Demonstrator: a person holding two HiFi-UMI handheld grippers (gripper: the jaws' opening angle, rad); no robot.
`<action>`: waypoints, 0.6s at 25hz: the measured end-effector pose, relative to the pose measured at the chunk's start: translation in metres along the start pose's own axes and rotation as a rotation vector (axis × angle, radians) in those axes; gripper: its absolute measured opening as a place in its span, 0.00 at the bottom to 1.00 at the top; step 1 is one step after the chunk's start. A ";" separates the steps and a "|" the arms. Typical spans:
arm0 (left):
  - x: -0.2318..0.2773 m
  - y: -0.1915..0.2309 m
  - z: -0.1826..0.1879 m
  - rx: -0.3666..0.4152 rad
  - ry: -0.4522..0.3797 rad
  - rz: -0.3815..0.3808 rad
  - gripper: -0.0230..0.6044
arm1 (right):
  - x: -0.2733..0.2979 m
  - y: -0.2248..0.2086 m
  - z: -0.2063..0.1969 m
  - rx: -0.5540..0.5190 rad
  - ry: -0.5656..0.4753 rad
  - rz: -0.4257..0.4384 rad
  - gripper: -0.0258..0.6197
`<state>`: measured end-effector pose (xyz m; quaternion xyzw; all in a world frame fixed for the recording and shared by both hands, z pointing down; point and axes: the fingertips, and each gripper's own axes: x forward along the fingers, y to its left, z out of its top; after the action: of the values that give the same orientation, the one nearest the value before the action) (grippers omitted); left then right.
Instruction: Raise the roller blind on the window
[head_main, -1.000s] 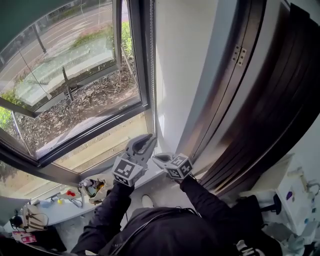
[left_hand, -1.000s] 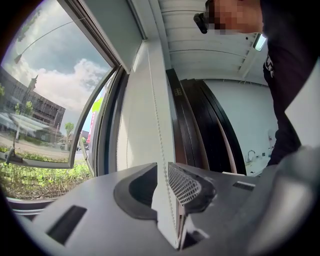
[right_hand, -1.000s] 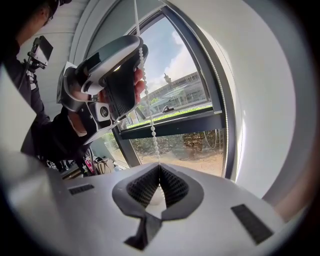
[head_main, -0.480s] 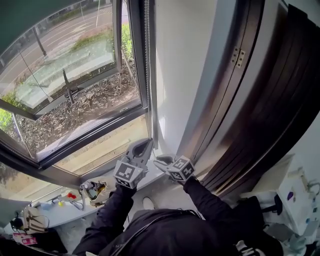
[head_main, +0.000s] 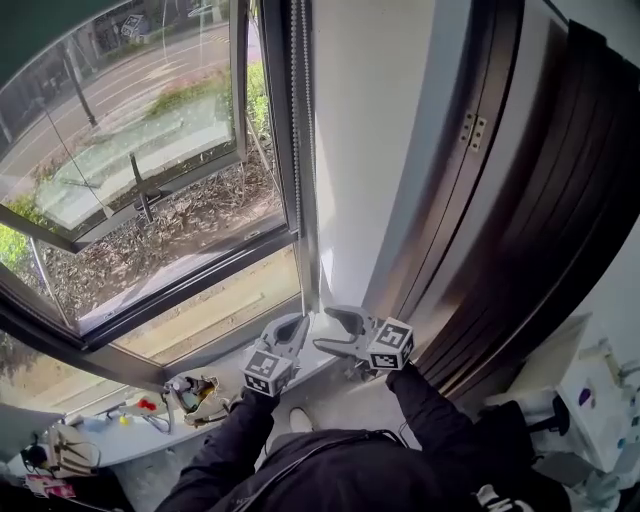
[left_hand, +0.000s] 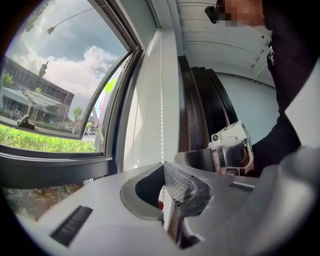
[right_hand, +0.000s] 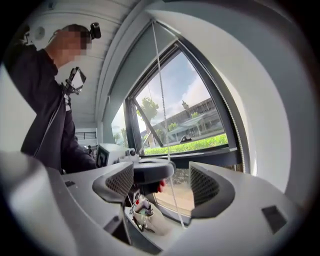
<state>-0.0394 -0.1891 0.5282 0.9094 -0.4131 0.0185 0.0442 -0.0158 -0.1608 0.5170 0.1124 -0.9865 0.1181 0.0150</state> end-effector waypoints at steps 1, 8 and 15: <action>0.000 -0.002 -0.002 0.000 0.004 -0.005 0.04 | -0.001 0.000 0.011 0.003 -0.031 -0.001 0.57; -0.003 -0.017 -0.063 -0.031 0.117 -0.030 0.04 | 0.009 0.005 0.035 -0.043 -0.052 -0.032 0.57; -0.013 -0.033 -0.091 -0.062 0.157 -0.037 0.04 | 0.016 0.013 0.024 -0.033 -0.029 -0.028 0.57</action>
<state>-0.0234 -0.1491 0.6157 0.9108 -0.3919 0.0761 0.1049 -0.0341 -0.1577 0.4914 0.1276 -0.9868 0.1000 0.0044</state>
